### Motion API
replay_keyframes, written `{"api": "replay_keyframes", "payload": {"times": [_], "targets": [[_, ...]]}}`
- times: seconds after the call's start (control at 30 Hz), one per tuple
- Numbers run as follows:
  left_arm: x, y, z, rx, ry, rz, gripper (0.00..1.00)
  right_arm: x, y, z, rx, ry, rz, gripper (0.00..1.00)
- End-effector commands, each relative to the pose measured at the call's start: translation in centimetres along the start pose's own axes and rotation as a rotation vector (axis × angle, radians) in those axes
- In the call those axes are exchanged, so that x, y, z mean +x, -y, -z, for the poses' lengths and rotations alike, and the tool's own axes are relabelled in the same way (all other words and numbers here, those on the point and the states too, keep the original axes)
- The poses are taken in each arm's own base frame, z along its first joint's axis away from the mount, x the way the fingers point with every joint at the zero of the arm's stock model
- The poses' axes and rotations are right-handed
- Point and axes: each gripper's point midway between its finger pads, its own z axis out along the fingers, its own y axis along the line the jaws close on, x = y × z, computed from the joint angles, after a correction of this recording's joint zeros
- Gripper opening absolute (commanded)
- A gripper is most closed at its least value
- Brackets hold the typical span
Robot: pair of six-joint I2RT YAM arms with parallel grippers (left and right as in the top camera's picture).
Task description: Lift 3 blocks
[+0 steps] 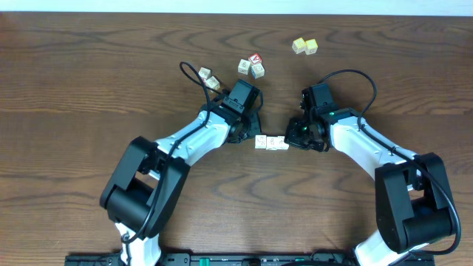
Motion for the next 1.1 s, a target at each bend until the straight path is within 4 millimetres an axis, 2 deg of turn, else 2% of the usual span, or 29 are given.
{"api": "replay_keyframes", "payload": {"times": [0.0, 0.2, 0.3, 0.4, 0.53, 0.6, 0.87, 1.07], "targets": [[-0.2, -0.1, -0.7, 0.010, 0.009, -0.049, 0.07, 0.3, -0.2, -0.1, 0.000, -0.003, 0.021, 0.01], [-0.5, 0.3, -0.7, 0.026, 0.024, -0.080, 0.08, 0.3, -0.2, -0.1, 0.001, -0.003, 0.021, 0.01], [-0.6, 0.5, -0.4, 0.025, 0.028, -0.179, 0.07, 0.4, -0.1, -0.1, 0.002, -0.006, 0.021, 0.01], [-1.5, 0.7, 0.9, 0.017, 0.030, -0.220, 0.07, 0.4, -0.1, -0.1, 0.003, -0.006, 0.021, 0.01], [-2.9, 2.0, 3.4, 0.026, 0.055, -0.246, 0.07, 0.4, -0.1, -0.1, 0.003, -0.006, 0.020, 0.01], [-3.1, 2.4, 3.9, 0.030, 0.057, -0.257, 0.07, 0.4, -0.1, -0.1, 0.003, -0.006, 0.020, 0.01], [-1.7, 3.7, 3.5, 0.031, 0.046, -0.307, 0.08, 0.5, -0.1, -0.1, 0.004, -0.009, 0.020, 0.01], [-1.2, 3.7, 2.8, 0.008, 0.046, -0.292, 0.07, 0.5, 0.0, -0.1, 0.006, -0.011, 0.019, 0.01]]}}
